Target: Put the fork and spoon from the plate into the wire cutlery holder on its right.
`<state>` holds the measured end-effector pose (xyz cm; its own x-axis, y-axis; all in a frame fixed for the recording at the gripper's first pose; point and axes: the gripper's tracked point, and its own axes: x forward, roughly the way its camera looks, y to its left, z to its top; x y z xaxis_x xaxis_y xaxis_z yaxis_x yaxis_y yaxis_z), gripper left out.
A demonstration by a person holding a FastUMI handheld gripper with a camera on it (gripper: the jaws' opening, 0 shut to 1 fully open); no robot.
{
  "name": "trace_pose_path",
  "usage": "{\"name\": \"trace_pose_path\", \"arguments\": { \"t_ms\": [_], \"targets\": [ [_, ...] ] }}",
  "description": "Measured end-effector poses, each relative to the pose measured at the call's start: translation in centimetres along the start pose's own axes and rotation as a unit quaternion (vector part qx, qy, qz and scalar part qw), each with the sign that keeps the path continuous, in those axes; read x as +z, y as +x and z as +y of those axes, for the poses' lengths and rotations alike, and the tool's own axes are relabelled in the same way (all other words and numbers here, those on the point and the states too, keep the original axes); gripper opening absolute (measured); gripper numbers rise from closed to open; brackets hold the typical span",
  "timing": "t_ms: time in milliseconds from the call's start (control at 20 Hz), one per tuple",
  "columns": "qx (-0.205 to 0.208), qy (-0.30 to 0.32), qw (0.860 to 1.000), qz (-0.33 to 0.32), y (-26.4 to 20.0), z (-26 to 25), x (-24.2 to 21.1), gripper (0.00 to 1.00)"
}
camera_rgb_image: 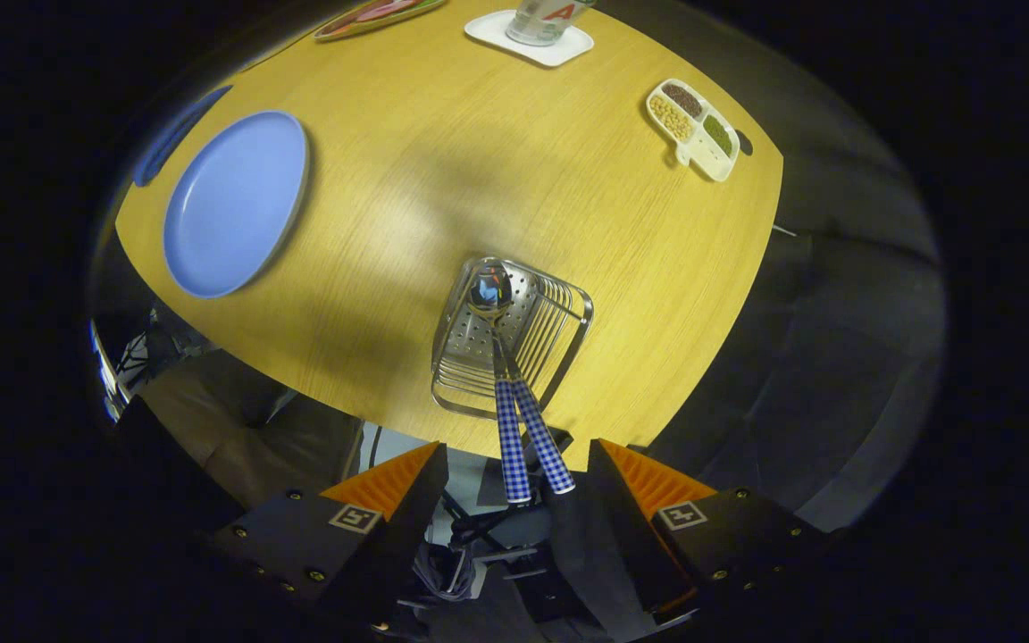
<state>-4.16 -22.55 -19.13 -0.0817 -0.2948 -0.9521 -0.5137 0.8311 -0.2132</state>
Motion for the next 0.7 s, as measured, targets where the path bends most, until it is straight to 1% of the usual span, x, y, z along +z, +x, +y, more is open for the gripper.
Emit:
{"name": "trace_pose_path", "arguments": {
  "t_ms": [50, 150, 250, 400, 600, 700],
  "targets": [
    [0.004, -0.009, 1.0, -0.008, -0.5, 0.4, -0.3, 0.95],
    [-0.002, 0.014, 0.999, -0.036, -1.6, 0.8, -0.4, 0.95],
    [-0.016, 0.051, 0.994, -0.099, -3.3, 1.1, 1.0, 0.95],
    [-0.029, 0.117, 0.973, -0.195, -5.5, 2.5, 2.3, 0.95],
    [-0.01, 0.171, 0.947, -0.272, -7.3, 5.4, 4.0, 0.95],
    [-0.012, 0.188, 0.927, -0.324, -8.7, 5.9, 5.0, 0.95]
  ]
}}
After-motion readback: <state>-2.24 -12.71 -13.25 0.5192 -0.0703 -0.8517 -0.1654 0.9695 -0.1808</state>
